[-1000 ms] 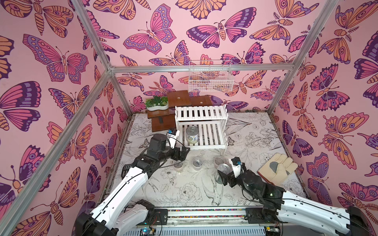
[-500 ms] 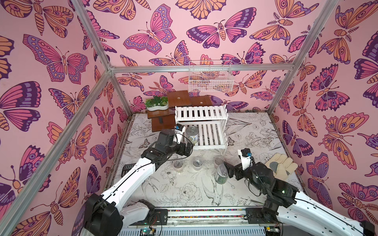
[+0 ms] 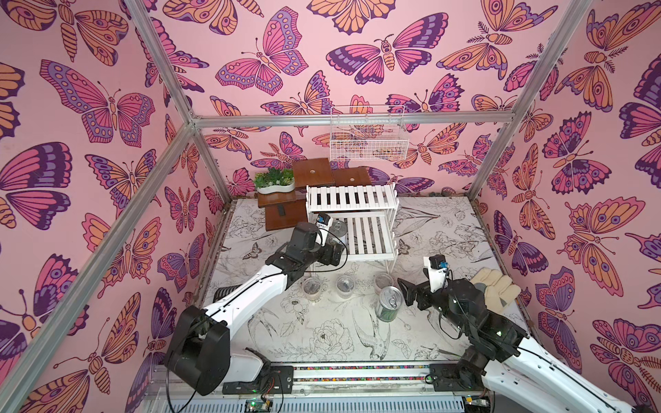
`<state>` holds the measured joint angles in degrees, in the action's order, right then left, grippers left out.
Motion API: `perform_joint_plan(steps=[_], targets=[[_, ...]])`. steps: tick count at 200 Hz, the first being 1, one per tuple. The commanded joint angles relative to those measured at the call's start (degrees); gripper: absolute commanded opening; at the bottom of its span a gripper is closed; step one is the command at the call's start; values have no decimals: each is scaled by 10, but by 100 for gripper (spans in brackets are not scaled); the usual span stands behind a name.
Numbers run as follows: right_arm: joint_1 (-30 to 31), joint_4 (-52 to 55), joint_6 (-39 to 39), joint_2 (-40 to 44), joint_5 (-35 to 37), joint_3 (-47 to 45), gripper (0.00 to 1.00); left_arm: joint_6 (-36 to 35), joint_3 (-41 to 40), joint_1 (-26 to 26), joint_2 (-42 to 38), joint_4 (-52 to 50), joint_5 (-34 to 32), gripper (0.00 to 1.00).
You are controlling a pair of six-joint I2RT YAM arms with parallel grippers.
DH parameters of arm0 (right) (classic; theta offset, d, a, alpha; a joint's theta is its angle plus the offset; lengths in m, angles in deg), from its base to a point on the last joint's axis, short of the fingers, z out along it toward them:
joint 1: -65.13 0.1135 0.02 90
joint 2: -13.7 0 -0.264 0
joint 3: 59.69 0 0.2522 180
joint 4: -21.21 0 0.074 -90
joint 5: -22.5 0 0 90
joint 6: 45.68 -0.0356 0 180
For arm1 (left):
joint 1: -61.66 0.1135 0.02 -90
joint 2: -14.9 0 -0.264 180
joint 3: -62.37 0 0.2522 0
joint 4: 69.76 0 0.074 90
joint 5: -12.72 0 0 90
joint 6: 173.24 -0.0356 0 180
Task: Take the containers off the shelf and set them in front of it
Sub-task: 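Pick up a container from the shelf.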
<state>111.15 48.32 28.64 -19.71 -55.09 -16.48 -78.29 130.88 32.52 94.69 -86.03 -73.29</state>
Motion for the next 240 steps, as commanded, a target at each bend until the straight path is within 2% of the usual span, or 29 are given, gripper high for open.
perform_joint_plan(steps=[1,88,110,127,158,240], targets=[[-14,7,-10,7,-17,13,99,-8,11,-5,15,46,-21,100],[-51,-2,-10,-3,-46,8,99,-11,28,-15,63,111,-38,99],[-55,-3,-10,-3,-50,5,99,-10,32,-16,74,116,-39,96],[-57,-3,-11,-2,-52,3,99,-9,31,-16,77,121,-39,88],[-62,-1,-13,3,-54,0,99,-9,26,-18,70,126,-40,78],[-76,12,-9,10,-68,4,99,-9,-1,-39,-7,95,-32,74]])
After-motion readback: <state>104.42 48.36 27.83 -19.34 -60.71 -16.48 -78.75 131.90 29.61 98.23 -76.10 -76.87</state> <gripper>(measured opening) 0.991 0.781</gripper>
